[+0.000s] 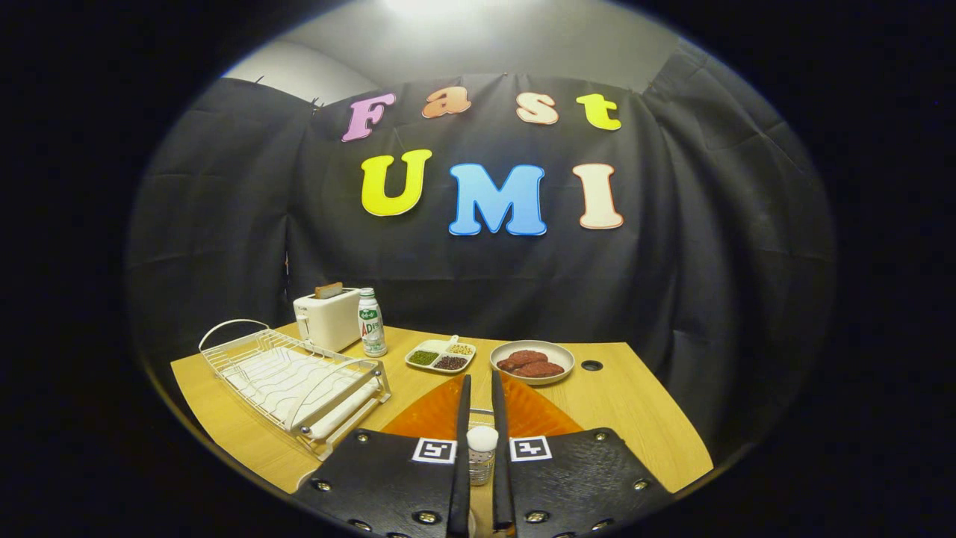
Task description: Take the plate from the dish rack, then take the spoon from the basket and place it into the plate.
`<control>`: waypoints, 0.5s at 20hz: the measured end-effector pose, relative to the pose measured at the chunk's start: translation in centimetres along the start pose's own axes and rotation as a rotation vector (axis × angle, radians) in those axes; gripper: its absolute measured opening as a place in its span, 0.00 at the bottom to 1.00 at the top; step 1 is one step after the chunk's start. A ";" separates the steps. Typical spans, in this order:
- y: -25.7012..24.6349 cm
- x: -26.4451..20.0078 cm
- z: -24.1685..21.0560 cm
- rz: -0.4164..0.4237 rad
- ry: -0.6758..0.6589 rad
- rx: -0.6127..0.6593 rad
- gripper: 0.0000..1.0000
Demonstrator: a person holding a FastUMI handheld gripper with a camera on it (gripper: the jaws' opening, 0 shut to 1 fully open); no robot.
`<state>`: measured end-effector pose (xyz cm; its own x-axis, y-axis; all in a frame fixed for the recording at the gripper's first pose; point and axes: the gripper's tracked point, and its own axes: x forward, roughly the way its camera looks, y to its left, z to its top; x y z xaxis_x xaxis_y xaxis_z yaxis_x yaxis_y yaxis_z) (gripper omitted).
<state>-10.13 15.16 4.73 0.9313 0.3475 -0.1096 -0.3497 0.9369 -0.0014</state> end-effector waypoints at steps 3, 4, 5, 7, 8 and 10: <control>-0.1 -1.4 2.4 -0.009 -0.006 -0.018 0.12; -0.2 -1.9 3.4 -0.015 -0.011 -0.022 0.12; -0.1 -2.3 3.9 -0.021 -0.011 -0.028 0.12; 0.3 -3.2 5.2 -0.026 -0.013 -0.035 0.12; 0.6 -3.6 5.6 -0.024 -0.008 -0.033 0.12; 1.3 -4.5 5.9 -0.020 0.015 -0.041 0.11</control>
<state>-14.18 15.02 11.06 0.9367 0.3275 -0.1238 -0.3350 0.9411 -0.0448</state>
